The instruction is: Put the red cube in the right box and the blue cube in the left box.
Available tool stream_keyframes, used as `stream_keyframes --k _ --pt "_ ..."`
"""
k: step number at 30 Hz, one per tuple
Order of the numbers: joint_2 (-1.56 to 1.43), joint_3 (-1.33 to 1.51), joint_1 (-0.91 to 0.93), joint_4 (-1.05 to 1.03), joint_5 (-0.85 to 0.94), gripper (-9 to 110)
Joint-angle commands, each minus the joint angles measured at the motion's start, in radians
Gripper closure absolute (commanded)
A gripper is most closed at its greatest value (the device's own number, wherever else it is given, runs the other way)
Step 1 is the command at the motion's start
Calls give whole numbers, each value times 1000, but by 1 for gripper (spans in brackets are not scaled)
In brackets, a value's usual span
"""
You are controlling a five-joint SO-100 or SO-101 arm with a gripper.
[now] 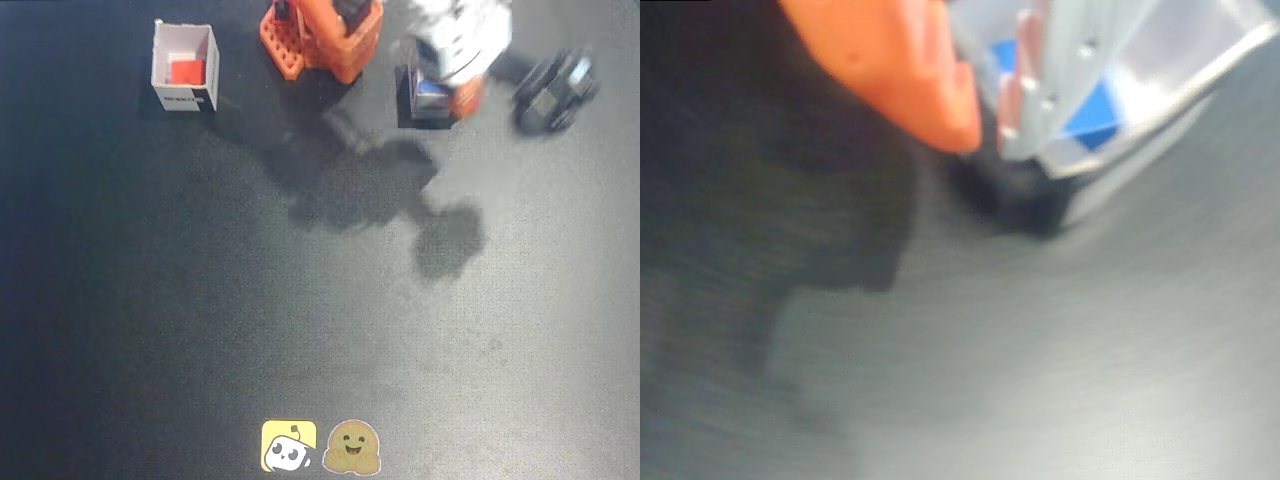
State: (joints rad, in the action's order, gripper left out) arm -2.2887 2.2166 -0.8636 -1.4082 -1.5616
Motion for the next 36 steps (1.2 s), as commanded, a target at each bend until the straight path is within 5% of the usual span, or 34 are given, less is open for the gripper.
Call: stream_keyframes --k 1,9,18,36 --pt "-18 -40 187 8 64 101" --pt "-58 -8 589 34 179 101" --pt "-186 84 839 118 249 101" --pt "-632 460 876 362 295 101"
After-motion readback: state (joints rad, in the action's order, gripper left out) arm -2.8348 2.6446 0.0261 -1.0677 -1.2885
